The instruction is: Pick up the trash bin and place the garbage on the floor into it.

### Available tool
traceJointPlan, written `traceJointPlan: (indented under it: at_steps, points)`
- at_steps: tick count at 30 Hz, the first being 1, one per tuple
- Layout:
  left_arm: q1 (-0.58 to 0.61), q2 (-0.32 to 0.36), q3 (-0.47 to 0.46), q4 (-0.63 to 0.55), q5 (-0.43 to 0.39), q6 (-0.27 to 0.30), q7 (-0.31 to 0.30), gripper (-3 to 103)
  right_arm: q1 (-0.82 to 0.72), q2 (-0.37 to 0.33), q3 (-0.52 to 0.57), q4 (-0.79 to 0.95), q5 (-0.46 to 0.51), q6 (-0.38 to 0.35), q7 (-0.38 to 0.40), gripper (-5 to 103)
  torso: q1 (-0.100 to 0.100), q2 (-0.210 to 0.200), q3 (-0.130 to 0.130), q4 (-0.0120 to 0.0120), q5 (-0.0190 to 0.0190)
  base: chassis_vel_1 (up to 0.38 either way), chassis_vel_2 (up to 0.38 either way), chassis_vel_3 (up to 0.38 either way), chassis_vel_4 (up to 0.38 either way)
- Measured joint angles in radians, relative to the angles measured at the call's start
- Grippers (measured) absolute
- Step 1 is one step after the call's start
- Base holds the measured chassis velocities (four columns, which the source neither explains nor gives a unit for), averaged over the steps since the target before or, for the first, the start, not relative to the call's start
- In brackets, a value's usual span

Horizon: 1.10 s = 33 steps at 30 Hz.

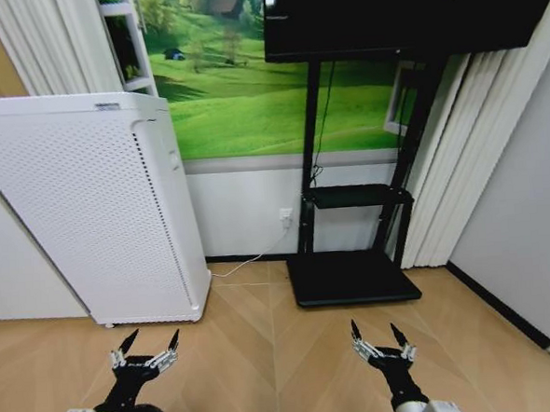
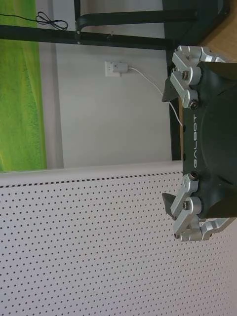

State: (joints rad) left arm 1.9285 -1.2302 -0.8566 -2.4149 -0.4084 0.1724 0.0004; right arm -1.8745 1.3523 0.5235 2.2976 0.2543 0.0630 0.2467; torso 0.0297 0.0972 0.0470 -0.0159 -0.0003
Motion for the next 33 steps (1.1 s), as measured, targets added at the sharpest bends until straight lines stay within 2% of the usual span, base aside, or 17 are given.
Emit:
traceJointPlan:
  at_steps: [8,12,16,33]
  points:
    - [0.000,0.000,0.000,0.000,0.000,0.000,0.000,100,0.000,0.000,0.000,0.000,0.000,0.000,0.000,100,0.001,0.003,0.002,-0.0001,0.0006,-0.027,-0.027,0.040,0.037]
    - [0.000,0.000,0.001,0.000,0.000,0.000,0.000,100,0.000,0.000,0.001,0.000,0.000,0.000,0.000,100,0.003,0.016,0.012,-0.0002,0.0007,-0.018,-0.015,0.011,0.005]
    - [0.000,0.000,0.001,0.000,0.000,0.000,0.000,100,0.000,0.000,0.000,0.000,0.000,0.000,0.000,100,0.008,0.050,0.042,-0.0002,0.0002,0.000,0.000,0.000,0.000]
    - [0.000,0.000,0.001,0.000,0.000,0.000,0.000,100,0.000,0.000,0.000,0.000,0.000,0.000,0.000,100,0.023,0.120,0.097,-0.0002,0.0003,0.000,0.000,0.000,0.000]
